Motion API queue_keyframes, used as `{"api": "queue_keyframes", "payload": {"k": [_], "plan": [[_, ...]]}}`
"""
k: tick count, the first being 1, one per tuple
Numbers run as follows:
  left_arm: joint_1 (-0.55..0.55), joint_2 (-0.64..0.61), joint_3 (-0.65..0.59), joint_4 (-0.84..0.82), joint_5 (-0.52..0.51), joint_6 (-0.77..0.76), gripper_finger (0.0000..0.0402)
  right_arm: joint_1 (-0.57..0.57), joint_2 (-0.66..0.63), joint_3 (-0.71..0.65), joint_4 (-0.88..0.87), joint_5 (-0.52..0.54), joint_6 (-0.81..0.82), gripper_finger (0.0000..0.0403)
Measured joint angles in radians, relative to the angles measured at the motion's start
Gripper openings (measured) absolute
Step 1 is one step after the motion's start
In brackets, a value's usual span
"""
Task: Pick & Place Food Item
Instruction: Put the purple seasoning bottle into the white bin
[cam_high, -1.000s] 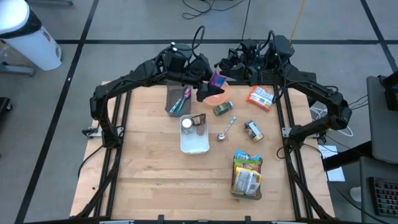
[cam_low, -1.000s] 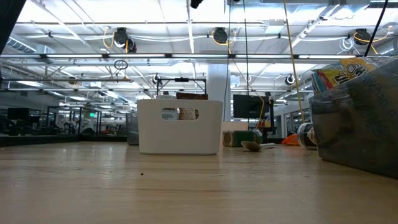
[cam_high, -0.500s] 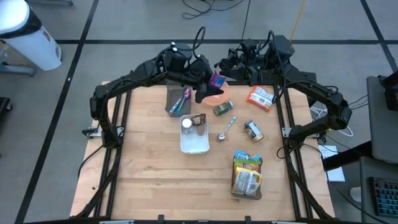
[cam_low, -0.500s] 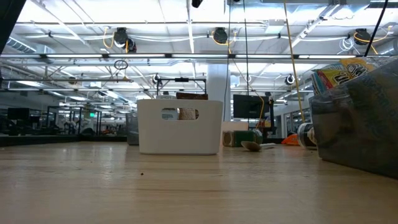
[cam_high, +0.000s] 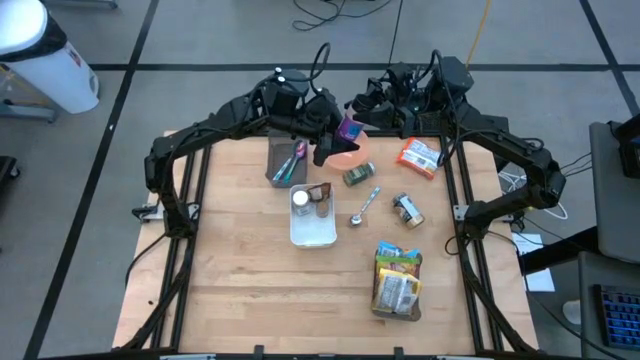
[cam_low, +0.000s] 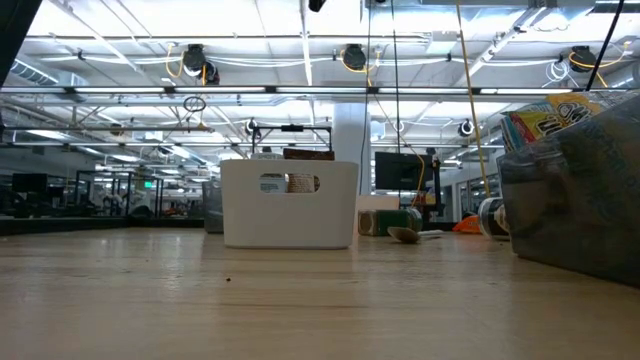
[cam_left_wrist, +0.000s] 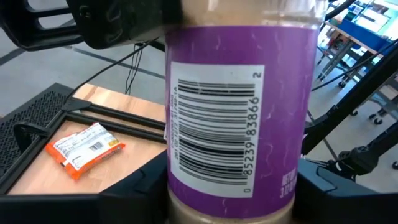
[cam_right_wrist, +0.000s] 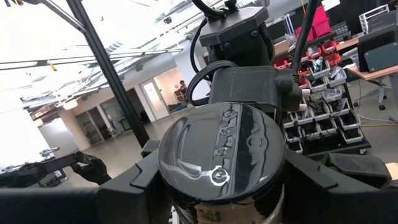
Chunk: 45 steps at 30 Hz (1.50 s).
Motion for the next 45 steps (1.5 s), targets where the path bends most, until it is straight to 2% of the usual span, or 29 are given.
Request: {"api": "queue_keyframes", "payload": {"k": [3, 20, 33, 45], "plan": [[0.000, 0.000, 0.000, 0.000, 0.000, 0.002, 0.0202, 0.000, 0.000, 0.000, 0.000, 0.000, 0.000, 0.0202], [-0.001, 0.000, 0.000, 0.015, -0.009, 0.046, 0.0201, 0.000, 0.000, 0.000, 0.035, 0.004, -0.023, 0.0228], [0.006, 0.000, 0.000, 0.116, 0.005, 0.052, 0.0200, -0.009, -0.001, 0.000, 0.133, 0.004, 0.003, 0.0252], [0.008, -0.001, 0.000, 0.197, 0.003, 0.036, 0.0200, 0.004, -0.007, 0.000, 0.127, 0.006, -0.027, 0.0281]]}}
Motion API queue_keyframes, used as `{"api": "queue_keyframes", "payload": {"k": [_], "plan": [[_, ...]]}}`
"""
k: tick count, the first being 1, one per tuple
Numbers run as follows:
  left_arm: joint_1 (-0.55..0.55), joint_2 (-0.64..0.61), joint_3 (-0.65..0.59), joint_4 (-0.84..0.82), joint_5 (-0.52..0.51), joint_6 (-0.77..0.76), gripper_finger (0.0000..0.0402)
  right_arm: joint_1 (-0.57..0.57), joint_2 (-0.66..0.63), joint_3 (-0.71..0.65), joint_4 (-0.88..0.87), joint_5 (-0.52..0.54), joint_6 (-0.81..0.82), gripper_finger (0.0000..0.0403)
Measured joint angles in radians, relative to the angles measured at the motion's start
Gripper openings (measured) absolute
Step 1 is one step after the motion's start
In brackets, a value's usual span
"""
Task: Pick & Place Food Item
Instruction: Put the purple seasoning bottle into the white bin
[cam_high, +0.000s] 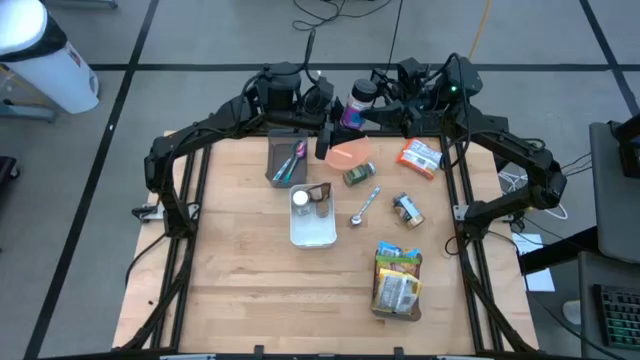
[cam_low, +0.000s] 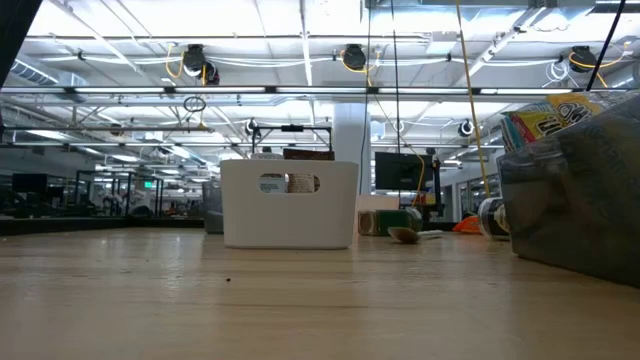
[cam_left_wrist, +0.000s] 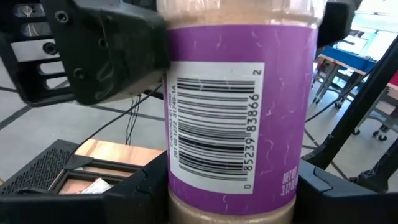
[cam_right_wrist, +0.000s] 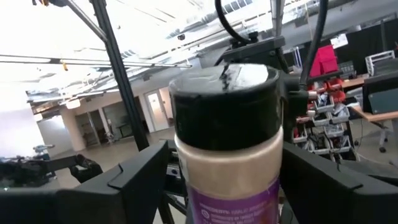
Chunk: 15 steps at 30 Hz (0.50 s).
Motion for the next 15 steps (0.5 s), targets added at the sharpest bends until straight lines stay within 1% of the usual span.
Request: {"api": "queue_keyframes", "payload": {"k": [4, 7, 15], "plan": [[0.001, 0.000, 0.000, 0.007, 0.000, 0.000, 0.0200, 0.018, 0.000, 0.000, -0.002, 0.029, -0.030, 0.0275], [0.000, 0.000, 0.000, 0.006, 0.000, -0.001, 0.0205, 0.020, 0.001, 0.000, -0.008, 0.030, -0.050, 0.0271], [0.011, 0.000, 0.000, -0.001, -0.018, -0.001, 0.0200, 0.020, 0.002, 0.000, -0.018, 0.060, -0.054, 0.0266]]}}
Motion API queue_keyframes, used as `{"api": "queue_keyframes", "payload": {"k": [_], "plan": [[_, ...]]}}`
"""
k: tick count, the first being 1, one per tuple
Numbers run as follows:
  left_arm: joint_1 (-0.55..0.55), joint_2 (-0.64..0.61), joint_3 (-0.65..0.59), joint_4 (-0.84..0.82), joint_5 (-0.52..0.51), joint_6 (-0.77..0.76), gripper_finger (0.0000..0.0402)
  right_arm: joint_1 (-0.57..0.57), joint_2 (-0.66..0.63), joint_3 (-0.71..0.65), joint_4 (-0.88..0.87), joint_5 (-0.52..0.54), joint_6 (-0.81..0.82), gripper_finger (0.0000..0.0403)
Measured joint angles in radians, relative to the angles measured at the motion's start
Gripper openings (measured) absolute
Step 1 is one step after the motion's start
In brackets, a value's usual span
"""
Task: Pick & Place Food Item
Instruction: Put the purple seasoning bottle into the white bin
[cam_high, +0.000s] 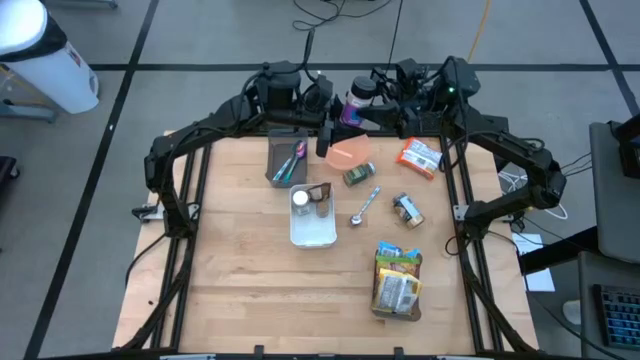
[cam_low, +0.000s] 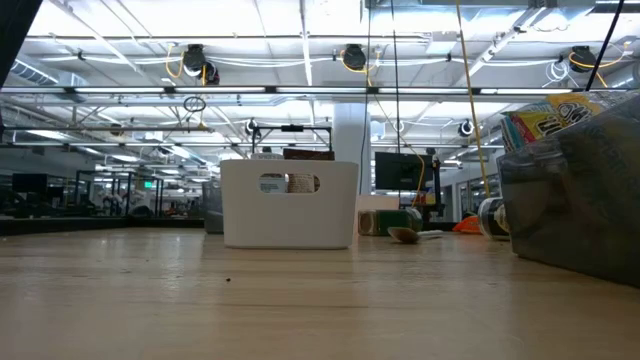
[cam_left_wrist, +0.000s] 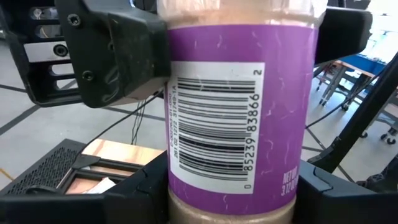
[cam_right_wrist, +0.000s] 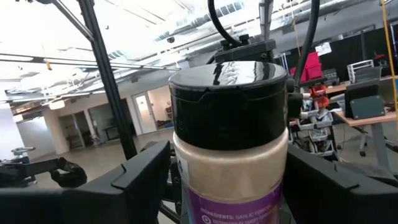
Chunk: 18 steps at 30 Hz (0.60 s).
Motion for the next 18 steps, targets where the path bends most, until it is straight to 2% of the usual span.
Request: {"api": "queue_keyframes", "payload": {"k": [6, 11, 18], "plan": [[0.006, 0.000, 0.000, -0.006, -0.022, 0.006, 0.0209, 0.000, 0.000, 0.000, -0.014, 0.003, -0.016, 0.0254], [0.006, 0.000, 0.000, -0.005, -0.028, 0.019, 0.0199, -0.001, 0.000, 0.000, -0.013, 0.015, -0.051, 0.0251], [0.010, 0.000, 0.000, -0.003, -0.062, 0.025, 0.0199, -0.059, 0.000, 0.000, -0.005, 0.009, -0.055, 0.0251]]}}
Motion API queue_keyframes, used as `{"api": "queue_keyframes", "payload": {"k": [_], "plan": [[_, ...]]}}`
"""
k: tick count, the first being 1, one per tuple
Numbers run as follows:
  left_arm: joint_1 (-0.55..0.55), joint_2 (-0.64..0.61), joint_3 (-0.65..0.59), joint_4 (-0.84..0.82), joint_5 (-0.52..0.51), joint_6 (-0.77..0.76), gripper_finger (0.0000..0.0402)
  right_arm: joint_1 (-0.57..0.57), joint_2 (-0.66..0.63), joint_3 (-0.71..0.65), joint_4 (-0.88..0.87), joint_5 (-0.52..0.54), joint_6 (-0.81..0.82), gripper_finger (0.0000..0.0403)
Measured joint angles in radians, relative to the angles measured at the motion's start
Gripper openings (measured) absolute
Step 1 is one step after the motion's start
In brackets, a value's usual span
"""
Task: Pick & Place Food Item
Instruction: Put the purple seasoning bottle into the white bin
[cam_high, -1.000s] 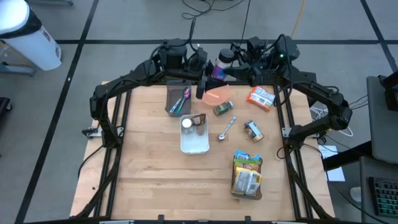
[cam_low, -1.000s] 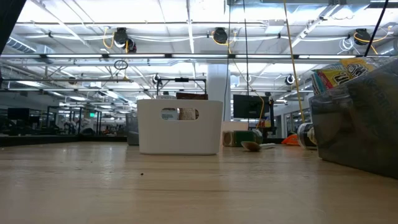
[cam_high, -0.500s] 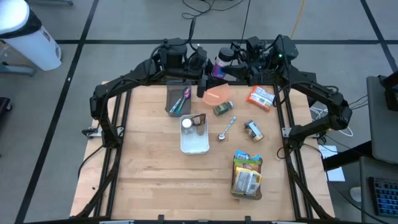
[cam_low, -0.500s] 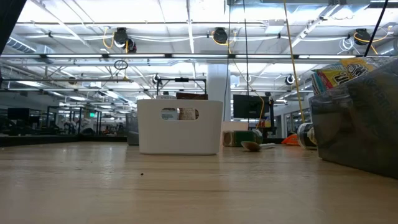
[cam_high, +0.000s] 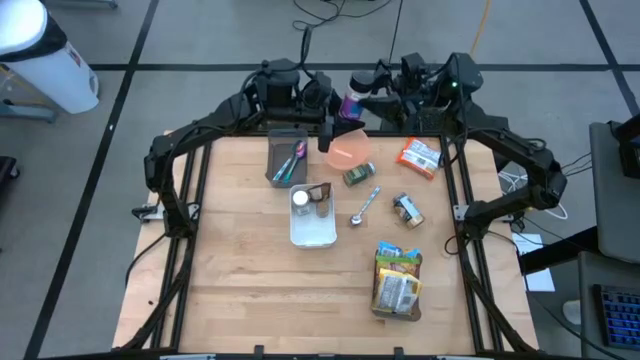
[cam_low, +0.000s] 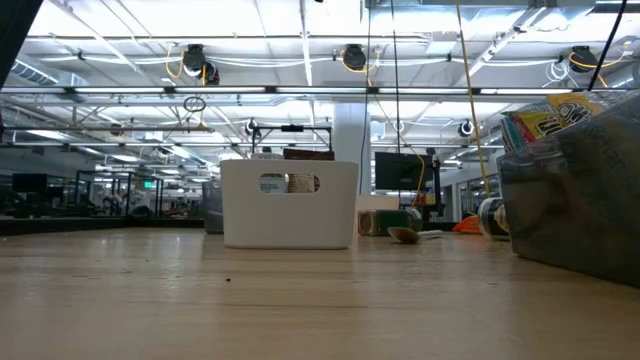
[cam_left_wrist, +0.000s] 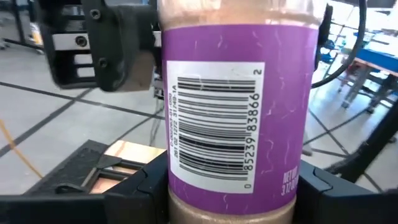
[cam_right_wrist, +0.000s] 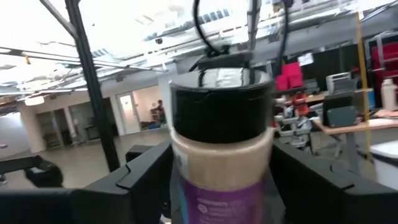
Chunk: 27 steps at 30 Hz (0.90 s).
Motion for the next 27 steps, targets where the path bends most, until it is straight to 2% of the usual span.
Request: {"api": "queue_keyframes", "payload": {"k": [8, 13, 20, 27], "plan": [[-0.002, -0.001, 0.000, 0.000, -0.052, 0.046, 0.0199, -0.026, -0.033, 0.000, -0.084, 0.009, -0.072, 0.0251], [-0.001, -0.001, 0.000, 0.001, -0.107, 0.082, 0.0199, 0.009, -0.029, 0.000, -0.172, 0.076, -0.141, 0.0251], [-0.002, -0.001, 0.000, -0.001, -0.116, 0.108, 0.0199, 0.057, -0.025, 0.000, -0.164, 0.170, -0.186, 0.0251], [-0.003, -0.001, 0.000, 0.030, -0.113, 0.118, 0.0199, 0.077, 0.003, 0.000, -0.141, 0.166, -0.182, 0.0251]]}}
